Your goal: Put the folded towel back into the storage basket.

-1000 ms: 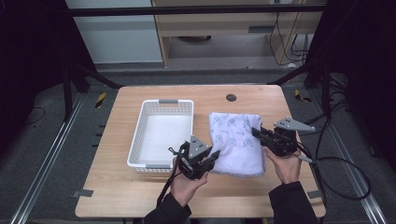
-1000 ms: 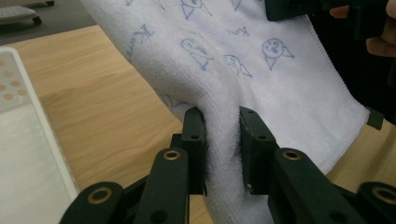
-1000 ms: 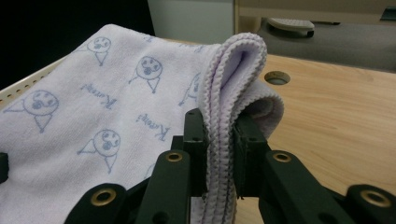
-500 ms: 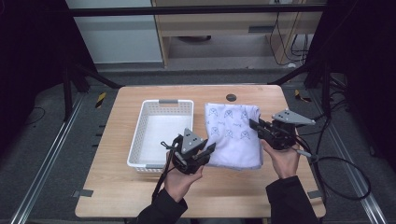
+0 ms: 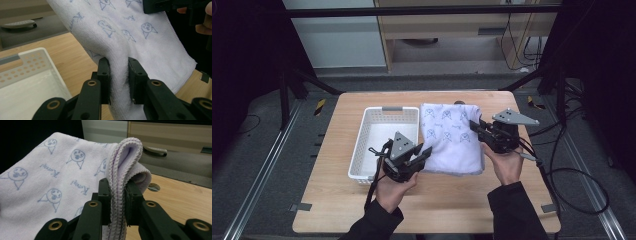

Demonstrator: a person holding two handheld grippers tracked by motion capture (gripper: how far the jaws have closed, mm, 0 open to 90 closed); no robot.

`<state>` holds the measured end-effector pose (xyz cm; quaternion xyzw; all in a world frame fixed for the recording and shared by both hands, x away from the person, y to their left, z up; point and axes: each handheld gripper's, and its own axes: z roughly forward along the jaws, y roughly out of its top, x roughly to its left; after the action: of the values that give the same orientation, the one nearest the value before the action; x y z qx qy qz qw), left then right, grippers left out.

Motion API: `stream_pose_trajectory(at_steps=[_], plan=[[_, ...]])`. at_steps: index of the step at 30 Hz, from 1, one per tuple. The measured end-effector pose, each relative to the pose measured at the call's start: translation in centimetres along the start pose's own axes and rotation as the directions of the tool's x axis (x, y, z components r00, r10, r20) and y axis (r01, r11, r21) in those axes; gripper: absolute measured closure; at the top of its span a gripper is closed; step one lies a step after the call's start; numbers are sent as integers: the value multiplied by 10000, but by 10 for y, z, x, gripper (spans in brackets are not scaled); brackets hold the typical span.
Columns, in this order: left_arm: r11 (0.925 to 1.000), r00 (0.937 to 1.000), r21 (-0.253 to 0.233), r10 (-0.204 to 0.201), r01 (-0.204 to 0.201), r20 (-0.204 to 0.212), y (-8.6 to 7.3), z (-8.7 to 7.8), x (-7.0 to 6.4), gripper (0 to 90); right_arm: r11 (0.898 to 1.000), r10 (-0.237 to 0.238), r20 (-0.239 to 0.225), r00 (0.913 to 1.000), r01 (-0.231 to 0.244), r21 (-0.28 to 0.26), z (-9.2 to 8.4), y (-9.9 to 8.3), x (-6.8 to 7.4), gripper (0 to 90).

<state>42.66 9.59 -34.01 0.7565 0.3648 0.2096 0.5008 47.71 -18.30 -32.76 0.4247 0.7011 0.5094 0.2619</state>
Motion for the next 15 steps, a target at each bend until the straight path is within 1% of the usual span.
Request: stream_pose_trajectory(at_steps=[3,15], plan=[[10000,10000,-59,-38,38,-70,1,-4,5,733,9999,-126,-12,9999,126,4,4,5,5,779],[9996,9992,-254,-165,156,-373,2,-21,27,733,9996,-284,-183,9994,283,-41,23,20,23,779]])
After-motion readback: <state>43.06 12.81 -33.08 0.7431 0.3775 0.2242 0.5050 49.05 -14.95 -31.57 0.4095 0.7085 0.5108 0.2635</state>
